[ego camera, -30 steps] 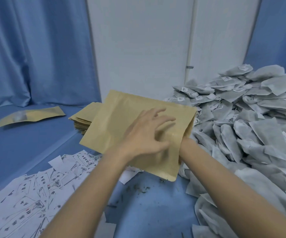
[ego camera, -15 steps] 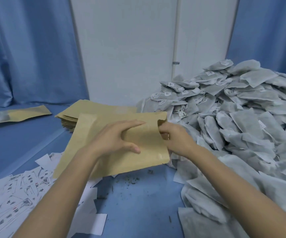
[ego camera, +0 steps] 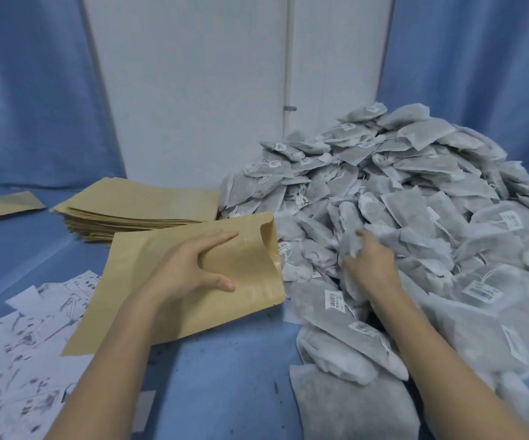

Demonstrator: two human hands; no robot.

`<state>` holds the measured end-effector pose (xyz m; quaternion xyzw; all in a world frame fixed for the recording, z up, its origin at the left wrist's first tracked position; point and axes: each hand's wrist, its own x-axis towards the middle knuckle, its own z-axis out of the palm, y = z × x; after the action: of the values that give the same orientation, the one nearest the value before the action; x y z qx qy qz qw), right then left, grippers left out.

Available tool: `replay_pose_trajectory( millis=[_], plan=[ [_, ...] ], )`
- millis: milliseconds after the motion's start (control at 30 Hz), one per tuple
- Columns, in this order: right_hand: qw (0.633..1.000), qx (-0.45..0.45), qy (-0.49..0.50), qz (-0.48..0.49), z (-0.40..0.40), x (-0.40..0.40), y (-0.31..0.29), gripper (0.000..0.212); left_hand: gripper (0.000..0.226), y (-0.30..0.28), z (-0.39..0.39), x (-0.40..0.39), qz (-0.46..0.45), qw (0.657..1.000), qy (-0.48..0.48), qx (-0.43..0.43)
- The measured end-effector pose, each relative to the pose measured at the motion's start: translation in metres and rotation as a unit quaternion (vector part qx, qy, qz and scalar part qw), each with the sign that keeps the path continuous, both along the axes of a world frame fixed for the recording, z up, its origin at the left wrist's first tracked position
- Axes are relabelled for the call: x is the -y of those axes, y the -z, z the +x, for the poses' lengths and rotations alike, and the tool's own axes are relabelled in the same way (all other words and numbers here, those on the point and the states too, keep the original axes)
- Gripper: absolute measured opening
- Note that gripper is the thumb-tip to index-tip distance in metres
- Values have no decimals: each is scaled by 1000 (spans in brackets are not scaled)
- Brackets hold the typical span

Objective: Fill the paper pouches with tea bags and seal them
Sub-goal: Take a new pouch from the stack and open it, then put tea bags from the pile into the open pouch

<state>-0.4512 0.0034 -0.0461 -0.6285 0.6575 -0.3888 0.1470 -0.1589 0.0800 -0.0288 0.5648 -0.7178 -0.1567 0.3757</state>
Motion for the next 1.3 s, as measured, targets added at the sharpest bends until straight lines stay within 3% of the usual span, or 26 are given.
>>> replay_pose_trajectory(
  millis=[67,167,267,367,467,500,567,633,733,867,933,1000,1100,1233,1300],
  plan=[
    [984,172,-8,-50,-3,-7,-4,50,87,1,-1,0,-6,1000,-1,-10],
    [915,390,-90,-56,6,-17,-12,57,88,3,-2,0,-8,1000,0,-15],
    [863,478,-159,-49,26,-22,-16,73,87,4,-3,0,-15,1000,2,-21],
    [845,501,-186,-22,51,-30,-18,59,86,2,-4,-2,-19,999,3,-26],
    [880,434,-192,20,72,-36,-14,55,85,-2,-7,-4,-22,999,10,-44],
    [906,375,-194,30,77,-37,-14,52,85,-4,-9,-4,-22,999,14,-47],
    [942,219,-252,47,82,-37,-18,26,84,-6,-13,-4,-21,999,27,-37],
    [933,59,-341,97,80,-37,-27,5,83,-8,-15,-5,-16,999,42,-26],
    [910,-54,-387,134,70,-39,-36,23,81,-7,-15,-5,-6,998,54,-26],
    [956,-129,-264,10,36,-44,-42,30,78,-7,-10,-6,-13,999,40,-31],
    [939,-209,-252,103,12,-48,-49,41,79,-8,-8,-5,-11,999,36,-31],
    [885,-292,-271,241,-2,-54,-52,54,82,-10,-9,-4,-4,999,31,-27],
    [849,-293,-294,327,-5,-59,-47,67,82,-11,-13,-2,2,999,33,-16],
    [867,-257,-319,284,-7,-56,-37,66,80,-10,-15,-1,8,999,50,-12],
    [898,-206,-321,217,-13,-53,-37,61,78,-11,-12,-2,9,998,55,-10]
  ],
)
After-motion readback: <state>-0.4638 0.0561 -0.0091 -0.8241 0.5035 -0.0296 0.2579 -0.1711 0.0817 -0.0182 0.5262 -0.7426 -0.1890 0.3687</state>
